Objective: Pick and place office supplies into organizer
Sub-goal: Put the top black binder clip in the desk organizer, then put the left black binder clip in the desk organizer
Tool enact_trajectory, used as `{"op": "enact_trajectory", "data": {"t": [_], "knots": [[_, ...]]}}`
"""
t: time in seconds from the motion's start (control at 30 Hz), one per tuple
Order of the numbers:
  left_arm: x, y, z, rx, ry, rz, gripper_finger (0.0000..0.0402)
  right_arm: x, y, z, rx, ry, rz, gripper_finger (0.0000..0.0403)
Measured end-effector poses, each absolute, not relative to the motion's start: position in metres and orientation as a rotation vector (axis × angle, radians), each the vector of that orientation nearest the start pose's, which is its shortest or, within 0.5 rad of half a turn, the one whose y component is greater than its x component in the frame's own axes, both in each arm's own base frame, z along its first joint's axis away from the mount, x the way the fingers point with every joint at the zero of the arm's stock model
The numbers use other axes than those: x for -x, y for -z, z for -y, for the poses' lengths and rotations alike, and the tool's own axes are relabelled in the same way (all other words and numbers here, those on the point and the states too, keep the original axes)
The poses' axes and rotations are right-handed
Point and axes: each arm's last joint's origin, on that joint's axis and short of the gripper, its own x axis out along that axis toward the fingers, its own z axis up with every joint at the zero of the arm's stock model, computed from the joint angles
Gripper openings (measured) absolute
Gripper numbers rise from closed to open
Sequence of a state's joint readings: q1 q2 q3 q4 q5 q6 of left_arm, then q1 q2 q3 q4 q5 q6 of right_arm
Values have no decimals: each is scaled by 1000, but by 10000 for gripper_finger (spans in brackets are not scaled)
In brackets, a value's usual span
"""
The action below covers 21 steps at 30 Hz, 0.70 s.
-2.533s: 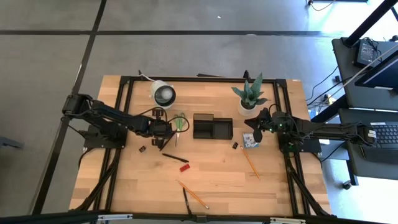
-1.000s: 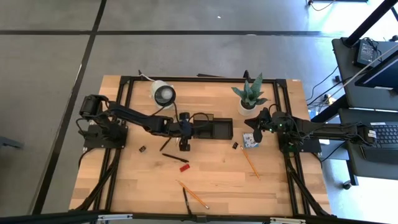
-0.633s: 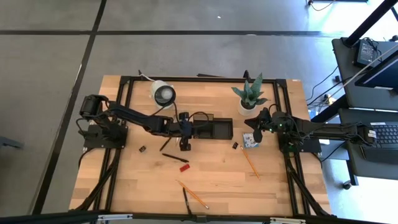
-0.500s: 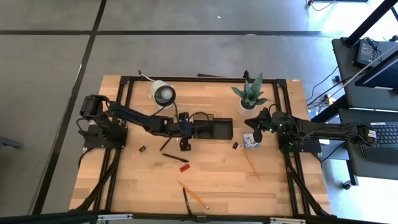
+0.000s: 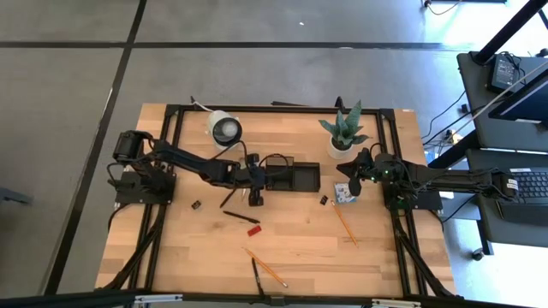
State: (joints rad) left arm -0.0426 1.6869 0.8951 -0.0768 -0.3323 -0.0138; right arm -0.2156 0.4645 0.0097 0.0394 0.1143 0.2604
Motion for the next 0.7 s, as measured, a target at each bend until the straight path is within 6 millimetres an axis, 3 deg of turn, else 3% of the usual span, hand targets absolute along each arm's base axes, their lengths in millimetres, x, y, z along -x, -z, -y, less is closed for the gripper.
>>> {"op": "enact_trajectory", "data": {"t": [0.43, 0.7], "knots": [[-324, -162, 2, -125, -292, -870, 51, -115, -129, 29, -276, 377, -372, 51], [-294, -195, 8, -73, -305, -932, 67, -115, -129, 29, -274, 377, -373, 51]]}}
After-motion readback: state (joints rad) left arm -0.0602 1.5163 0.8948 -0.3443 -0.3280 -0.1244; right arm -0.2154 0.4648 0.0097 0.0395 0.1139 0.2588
